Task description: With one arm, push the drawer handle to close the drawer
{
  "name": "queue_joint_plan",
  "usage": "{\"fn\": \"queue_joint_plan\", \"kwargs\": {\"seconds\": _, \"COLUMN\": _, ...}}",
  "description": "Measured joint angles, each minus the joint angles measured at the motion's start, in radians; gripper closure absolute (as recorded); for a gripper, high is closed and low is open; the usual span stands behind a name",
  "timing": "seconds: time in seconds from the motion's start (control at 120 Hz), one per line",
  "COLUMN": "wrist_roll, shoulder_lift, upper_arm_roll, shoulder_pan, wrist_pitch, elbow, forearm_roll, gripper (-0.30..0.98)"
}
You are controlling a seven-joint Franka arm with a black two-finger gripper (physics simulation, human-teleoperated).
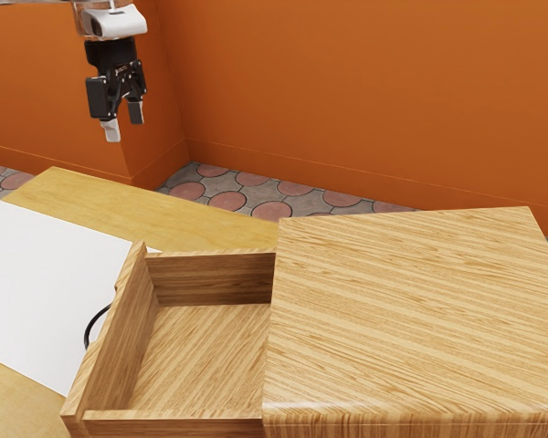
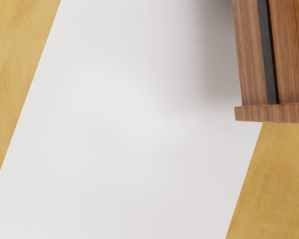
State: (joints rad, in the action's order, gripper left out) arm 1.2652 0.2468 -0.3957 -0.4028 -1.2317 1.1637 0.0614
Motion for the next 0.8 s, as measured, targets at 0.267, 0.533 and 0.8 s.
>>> {"fn": "queue_joint_plan", "kwargs": {"seconds": 0.267, "wrist_roll": -0.001, "shoulder_lift": -0.127, "upper_arm_roll": 0.014, "shoulder_pan": -0.010, "wrist_pitch": 0.003, "elbow": -0.074, "forearm_roll": 0.001, "gripper": 0.01}}
{"fn": "queue_joint_plan", "kwargs": {"seconds": 0.533, "wrist_roll": -0.098, "shoulder_lift": -0.435, "upper_arm_roll": 0.249, "shoulder_pan": -0.063, "wrist_pitch": 0.164, "elbow": 0.192, "forearm_roll": 0.010, "gripper": 0.00}}
{"fn": "queue_joint_plan", "kwargs": {"seconds": 0.8, "wrist_roll": -0.029, "shoulder_lift": -0.479, "upper_arm_roll": 0.171, "shoulder_pan": -0.015, "wrist_pitch": 0.227, "elbow": 0.279, "forearm_roll": 0.006, "gripper": 0.14}}
